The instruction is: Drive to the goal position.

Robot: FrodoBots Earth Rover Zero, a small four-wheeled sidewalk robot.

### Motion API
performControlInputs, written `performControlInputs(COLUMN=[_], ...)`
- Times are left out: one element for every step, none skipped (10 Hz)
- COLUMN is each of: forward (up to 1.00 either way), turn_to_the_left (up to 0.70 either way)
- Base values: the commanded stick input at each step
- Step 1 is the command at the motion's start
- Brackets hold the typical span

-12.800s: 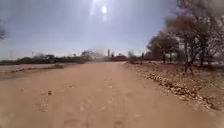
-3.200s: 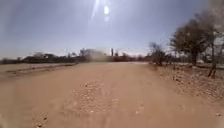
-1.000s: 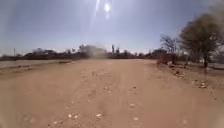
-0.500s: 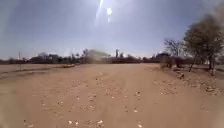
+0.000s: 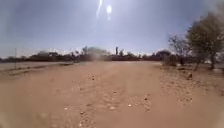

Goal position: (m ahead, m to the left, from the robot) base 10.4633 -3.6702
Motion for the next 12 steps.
performControlInputs(forward=[1.00, 1.00, 1.00, 1.00, 1.00, 1.00, 1.00, 1.00, 1.00, 1.00, 1.00, 1.00], turn_to_the_left=[0.00, 0.00, 0.00, 0.00, -0.27, -0.27, -0.26, -0.22, -0.19, -0.15, -0.11, -0.07])
